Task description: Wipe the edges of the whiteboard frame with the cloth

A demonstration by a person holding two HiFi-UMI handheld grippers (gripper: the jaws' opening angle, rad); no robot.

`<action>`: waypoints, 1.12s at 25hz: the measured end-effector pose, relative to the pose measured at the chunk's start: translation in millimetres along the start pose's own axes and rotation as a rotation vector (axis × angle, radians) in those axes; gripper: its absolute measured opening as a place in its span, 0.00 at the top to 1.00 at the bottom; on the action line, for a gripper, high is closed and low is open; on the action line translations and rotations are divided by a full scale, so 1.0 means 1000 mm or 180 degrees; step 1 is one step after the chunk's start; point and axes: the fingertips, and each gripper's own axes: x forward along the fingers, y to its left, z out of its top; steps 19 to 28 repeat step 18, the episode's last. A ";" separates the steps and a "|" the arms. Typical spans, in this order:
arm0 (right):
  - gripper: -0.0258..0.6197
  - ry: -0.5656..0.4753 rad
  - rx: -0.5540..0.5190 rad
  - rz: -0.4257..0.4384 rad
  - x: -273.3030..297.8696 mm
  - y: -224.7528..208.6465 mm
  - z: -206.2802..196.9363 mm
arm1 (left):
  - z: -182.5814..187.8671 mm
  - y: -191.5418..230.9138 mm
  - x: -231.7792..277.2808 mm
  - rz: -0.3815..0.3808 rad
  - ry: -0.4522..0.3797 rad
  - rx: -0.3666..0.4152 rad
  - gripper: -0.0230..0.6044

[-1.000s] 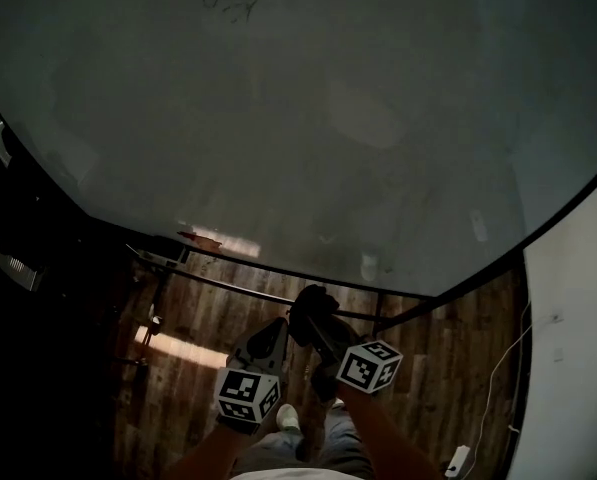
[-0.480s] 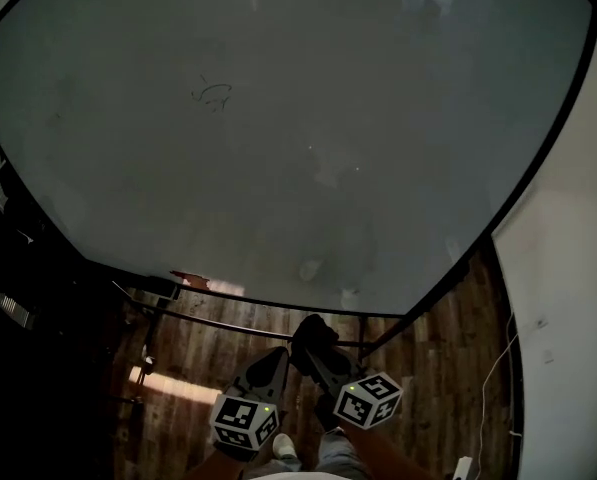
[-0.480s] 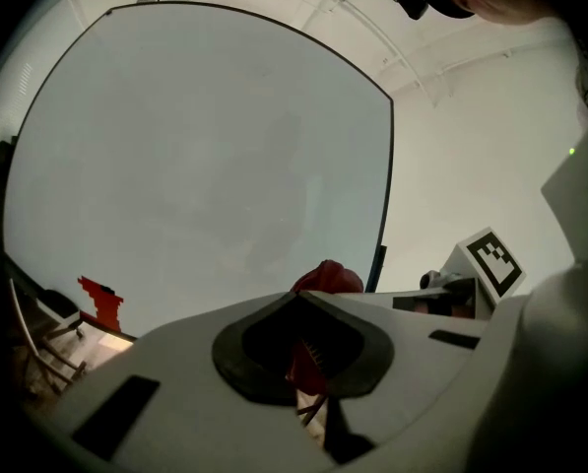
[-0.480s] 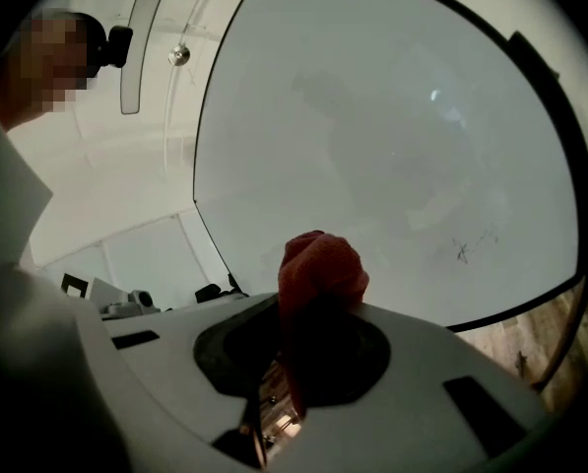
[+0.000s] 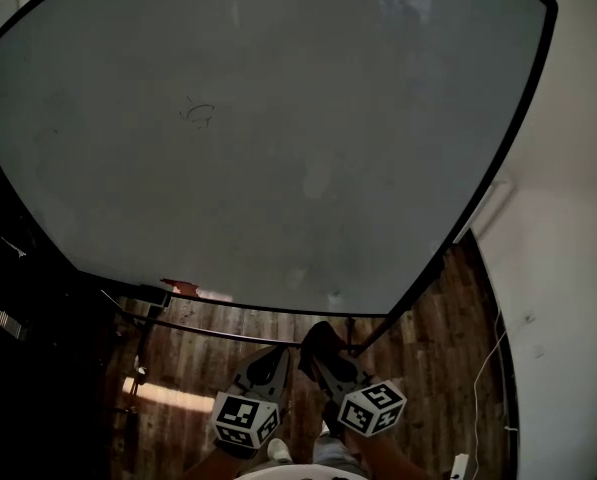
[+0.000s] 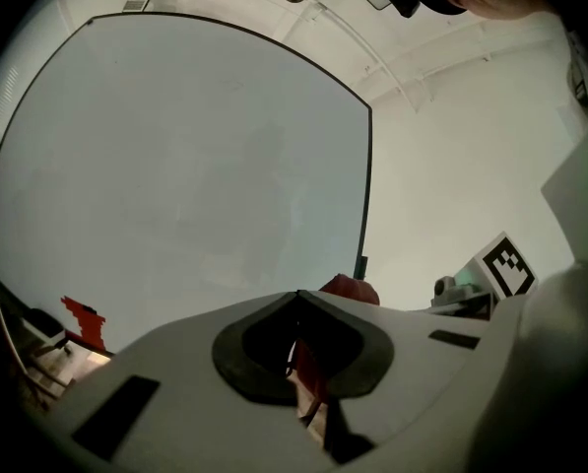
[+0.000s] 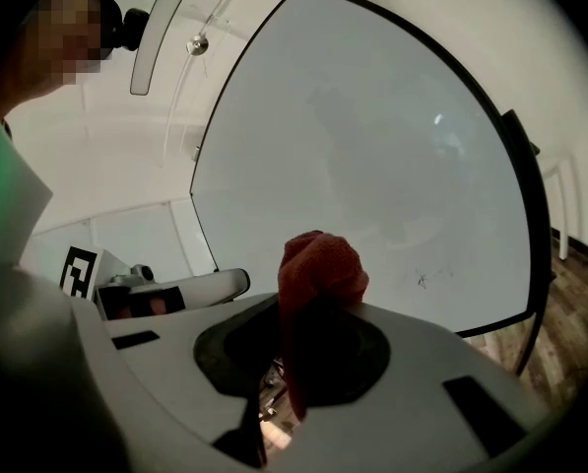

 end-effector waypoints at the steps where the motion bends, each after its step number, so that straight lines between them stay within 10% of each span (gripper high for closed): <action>1: 0.89 0.0001 -0.0017 -0.0004 0.000 0.002 0.000 | 0.000 0.000 -0.001 -0.0002 0.0000 0.0003 0.95; 28: 0.89 0.0037 -0.0150 0.0101 0.002 0.016 0.002 | -0.003 -0.003 -0.002 0.0045 -0.0001 0.0034 0.95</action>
